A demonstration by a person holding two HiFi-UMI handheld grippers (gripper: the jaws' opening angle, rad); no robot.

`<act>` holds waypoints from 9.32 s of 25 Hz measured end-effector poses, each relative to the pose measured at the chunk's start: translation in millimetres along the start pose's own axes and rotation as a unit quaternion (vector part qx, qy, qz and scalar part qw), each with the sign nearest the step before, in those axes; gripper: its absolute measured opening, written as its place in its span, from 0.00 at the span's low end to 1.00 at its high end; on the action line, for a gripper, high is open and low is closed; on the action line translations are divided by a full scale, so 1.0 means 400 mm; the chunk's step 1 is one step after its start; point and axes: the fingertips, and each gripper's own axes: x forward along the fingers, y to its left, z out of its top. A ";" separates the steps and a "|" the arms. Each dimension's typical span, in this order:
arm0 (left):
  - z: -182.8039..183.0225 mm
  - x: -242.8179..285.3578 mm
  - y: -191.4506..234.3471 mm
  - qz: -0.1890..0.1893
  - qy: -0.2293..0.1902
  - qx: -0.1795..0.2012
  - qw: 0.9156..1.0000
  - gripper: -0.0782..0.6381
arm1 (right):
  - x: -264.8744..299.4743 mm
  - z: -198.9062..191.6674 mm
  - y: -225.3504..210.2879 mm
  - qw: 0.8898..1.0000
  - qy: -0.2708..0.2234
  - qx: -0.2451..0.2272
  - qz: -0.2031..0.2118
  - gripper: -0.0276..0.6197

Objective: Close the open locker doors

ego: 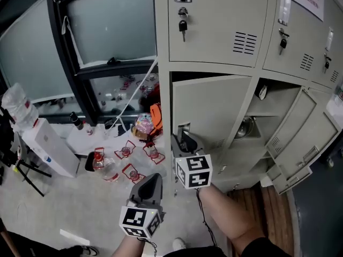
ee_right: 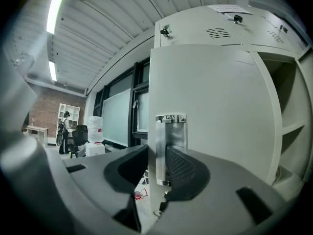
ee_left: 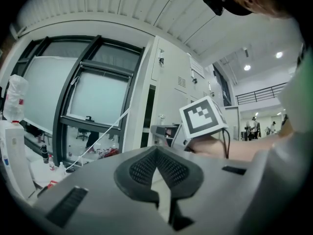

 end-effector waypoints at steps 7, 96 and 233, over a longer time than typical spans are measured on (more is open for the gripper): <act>-0.010 0.022 0.032 -0.008 0.004 -0.001 1.000 0.11 | 0.076 0.008 -0.025 0.999 -0.004 -0.001 -0.034 0.22; -0.083 0.293 -1.014 -0.289 0.033 0.000 0.957 0.11 | -1.108 -0.076 -0.870 0.962 -0.017 0.041 -0.270 0.04; -0.077 0.491 -0.431 -0.159 0.053 0.018 0.986 0.11 | -0.213 -0.017 -0.695 0.995 -0.024 0.001 -0.093 0.22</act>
